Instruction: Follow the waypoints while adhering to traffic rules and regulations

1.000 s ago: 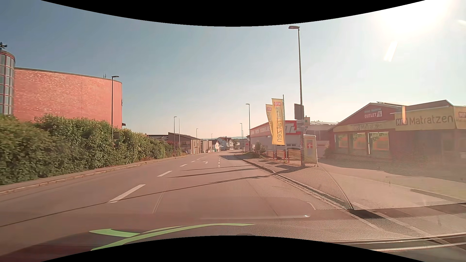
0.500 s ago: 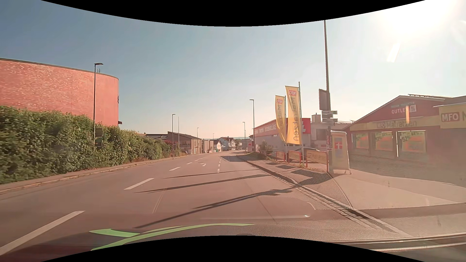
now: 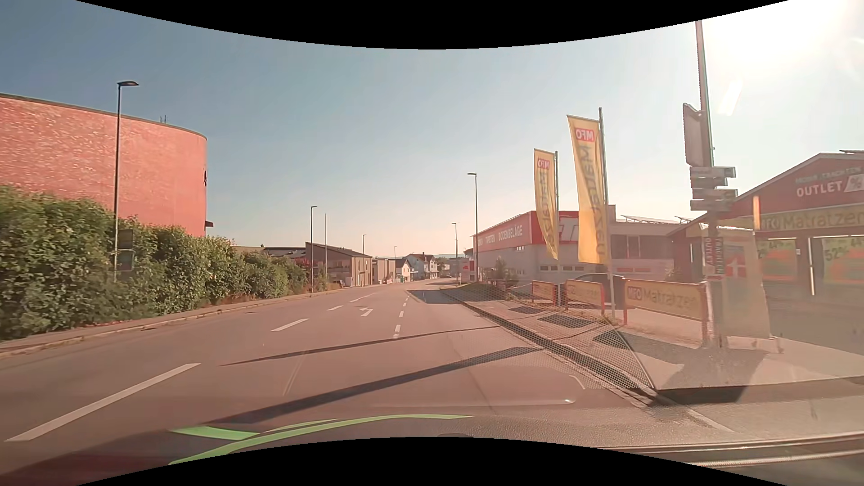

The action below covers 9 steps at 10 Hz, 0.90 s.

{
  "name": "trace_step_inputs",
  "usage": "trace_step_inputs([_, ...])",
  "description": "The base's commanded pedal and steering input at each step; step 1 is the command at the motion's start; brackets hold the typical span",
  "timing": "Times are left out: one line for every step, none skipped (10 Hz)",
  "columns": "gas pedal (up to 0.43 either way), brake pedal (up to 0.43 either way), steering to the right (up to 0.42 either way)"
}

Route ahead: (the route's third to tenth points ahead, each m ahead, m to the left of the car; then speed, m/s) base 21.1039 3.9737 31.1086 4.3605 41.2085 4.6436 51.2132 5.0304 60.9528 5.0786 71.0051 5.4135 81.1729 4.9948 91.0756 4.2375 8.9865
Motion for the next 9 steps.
trace_step_inputs([0.138,0.0,-0.009])
trace_step_inputs([0.138,0.0,-0.009])
trace_step_inputs([0.138,0.0,-0.012])
trace_step_inputs([0.138,0.0,-0.012])
trace_step_inputs([0.138,0.0,-0.012])
trace_step_inputs([0.138,0.0,-0.011])
trace_step_inputs([0.138,0.0,-0.011])
trace_step_inputs([0.138,0.0,-0.01])
trace_step_inputs([0.138,0.0,-0.009])
